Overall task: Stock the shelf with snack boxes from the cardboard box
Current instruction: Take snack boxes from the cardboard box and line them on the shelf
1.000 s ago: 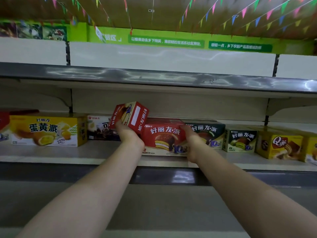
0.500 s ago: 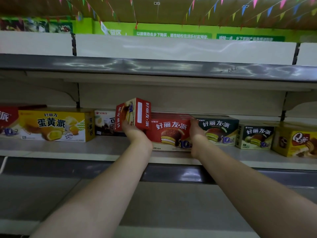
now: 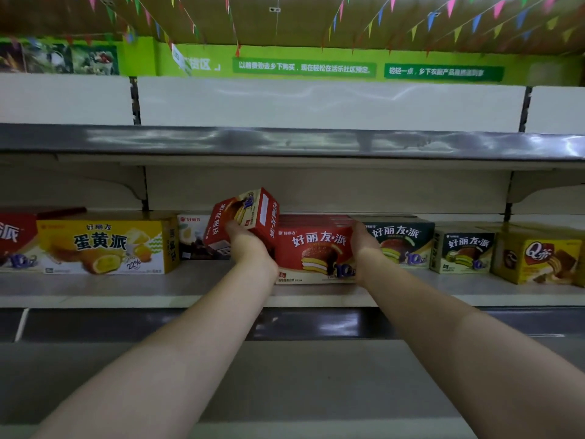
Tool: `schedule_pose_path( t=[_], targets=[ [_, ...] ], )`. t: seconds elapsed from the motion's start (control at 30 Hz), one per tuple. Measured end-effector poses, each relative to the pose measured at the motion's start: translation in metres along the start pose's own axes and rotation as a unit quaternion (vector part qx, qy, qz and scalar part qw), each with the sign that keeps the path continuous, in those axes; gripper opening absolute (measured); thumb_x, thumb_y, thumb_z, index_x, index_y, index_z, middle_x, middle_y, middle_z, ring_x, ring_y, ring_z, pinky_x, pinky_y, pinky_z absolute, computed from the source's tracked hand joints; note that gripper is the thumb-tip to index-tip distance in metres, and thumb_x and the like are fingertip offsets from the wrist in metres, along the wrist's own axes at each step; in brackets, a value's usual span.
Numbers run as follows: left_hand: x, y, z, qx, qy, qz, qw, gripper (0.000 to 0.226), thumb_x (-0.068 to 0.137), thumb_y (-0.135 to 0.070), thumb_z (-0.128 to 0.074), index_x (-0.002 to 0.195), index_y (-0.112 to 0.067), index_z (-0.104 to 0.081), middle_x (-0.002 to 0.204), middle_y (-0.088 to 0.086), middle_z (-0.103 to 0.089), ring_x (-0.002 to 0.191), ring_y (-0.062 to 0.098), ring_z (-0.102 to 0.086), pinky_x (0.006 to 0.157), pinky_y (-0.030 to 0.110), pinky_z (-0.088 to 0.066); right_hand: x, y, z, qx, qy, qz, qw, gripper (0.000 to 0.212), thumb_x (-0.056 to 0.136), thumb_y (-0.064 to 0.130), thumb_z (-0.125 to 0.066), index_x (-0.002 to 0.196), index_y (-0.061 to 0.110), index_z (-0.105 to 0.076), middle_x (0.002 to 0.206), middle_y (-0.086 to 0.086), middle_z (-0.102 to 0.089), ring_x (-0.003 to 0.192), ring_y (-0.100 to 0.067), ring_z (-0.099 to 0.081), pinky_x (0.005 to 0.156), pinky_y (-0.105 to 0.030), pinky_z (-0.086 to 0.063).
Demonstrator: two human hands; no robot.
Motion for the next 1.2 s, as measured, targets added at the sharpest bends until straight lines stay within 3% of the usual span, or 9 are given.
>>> schedule_pose_path(
  t=[0.17,0.37,0.47,0.63,0.73,0.87,1.1,1.17,1.2],
  targets=[
    [-0.018,-0.020,0.013,0.036,-0.034,-0.084,0.995,0.059,0.086,-0.032,-0.068,0.133,-0.017,-0.036,0.100,0.001,-0.061,0.080,0.013,-0.061,0.055,0.027,-0.047,-0.016,0.010,0.014,0.002,-0.078,0.050,0.996,0.066,0.083,0.053,-0.049,0.127,0.004,-0.047,0.117,-0.015,-0.063,0.097,-0.031,-0.062,0.090,-0.043,-0.051],
    [-0.062,-0.031,0.018,0.077,0.024,-0.206,0.975,0.075,0.086,-0.025,-0.071,0.145,-0.023,-0.024,0.116,-0.004,-0.057,0.102,0.011,-0.060,0.090,0.034,-0.050,-0.056,0.026,0.036,-0.066,-0.110,0.182,0.975,0.064,0.084,0.047,-0.053,0.133,0.007,-0.042,0.124,-0.014,-0.056,0.110,-0.033,-0.056,0.097,-0.047,-0.046],
    [-0.084,-0.039,0.020,0.086,0.022,-0.252,0.964,0.078,0.085,-0.025,-0.072,0.145,-0.022,-0.023,0.127,0.002,-0.055,0.112,0.016,-0.059,0.098,0.036,-0.048,-0.071,0.026,0.044,-0.099,-0.082,0.192,0.973,0.044,0.084,0.042,-0.054,0.111,0.008,-0.047,0.115,-0.015,-0.058,0.101,-0.032,-0.057,0.092,-0.044,-0.049],
    [-0.125,0.003,0.027,0.134,0.093,-0.129,0.978,0.054,0.087,-0.026,-0.068,0.135,-0.022,-0.044,0.108,0.001,-0.069,0.093,0.018,-0.068,0.080,0.040,-0.056,-0.110,0.011,0.064,-0.036,0.061,0.152,0.986,0.027,0.093,0.038,-0.048,0.101,0.012,-0.048,0.091,-0.005,-0.055,0.077,-0.016,-0.050,0.076,-0.030,-0.039],
    [-0.162,0.052,0.031,0.206,0.164,-0.056,0.963,0.043,0.086,-0.029,-0.068,0.127,-0.024,-0.055,0.103,0.004,-0.072,0.091,0.021,-0.068,0.079,0.037,-0.052,-0.136,-0.011,0.087,-0.011,0.167,0.071,0.983,0.047,0.090,0.051,-0.055,0.115,0.011,-0.061,0.111,-0.005,-0.069,0.100,-0.024,-0.065,0.096,-0.040,-0.048],
    [-0.213,0.121,0.046,0.227,0.224,-0.002,0.948,0.028,0.086,-0.030,-0.066,0.114,-0.029,-0.061,0.103,0.008,-0.072,0.095,0.028,-0.068,0.080,0.043,-0.054,-0.161,-0.042,0.159,0.000,0.220,0.048,0.974,0.038,0.093,0.044,-0.057,0.110,0.010,-0.063,0.098,-0.009,-0.074,0.090,-0.026,-0.071,0.087,-0.041,-0.055],
    [-0.284,0.198,0.056,0.253,0.236,0.021,0.938,0.073,0.069,-0.020,-0.079,0.133,-0.033,-0.047,0.124,0.004,-0.062,0.103,0.025,-0.067,0.080,0.042,-0.057,-0.173,-0.085,0.289,-0.074,0.171,-0.021,0.982,0.043,0.088,0.045,-0.064,0.116,0.012,-0.061,0.113,-0.007,-0.069,0.096,-0.024,-0.068,0.090,-0.046,-0.053],
    [-0.298,0.203,0.048,0.383,0.240,-0.119,0.884,0.077,0.072,-0.016,-0.082,0.136,-0.035,-0.043,0.127,-0.003,-0.057,0.113,0.018,-0.058,0.084,0.030,-0.052,-0.182,-0.086,0.312,-0.066,0.182,-0.057,0.979,0.053,0.085,0.058,-0.060,0.115,0.015,-0.062,0.117,-0.008,-0.067,0.102,-0.030,-0.065,0.089,-0.051,-0.053],
    [-0.309,0.205,0.041,0.480,0.245,-0.245,0.806,0.078,0.072,-0.014,-0.082,0.137,-0.033,-0.044,0.127,-0.004,-0.054,0.116,0.016,-0.052,0.088,0.028,-0.049,-0.186,-0.086,0.324,-0.043,0.188,-0.082,0.978,0.061,0.082,0.066,-0.057,0.116,0.015,-0.061,0.117,-0.010,-0.066,0.104,-0.033,-0.064,0.085,-0.052,-0.054]
  ],
)
Point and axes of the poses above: each hand's wrist, its own x-axis towards the middle knuckle, its own z-axis out of the back of the hand, y = z × x, the point moved 5 cm from there along x, towards the middle knuckle
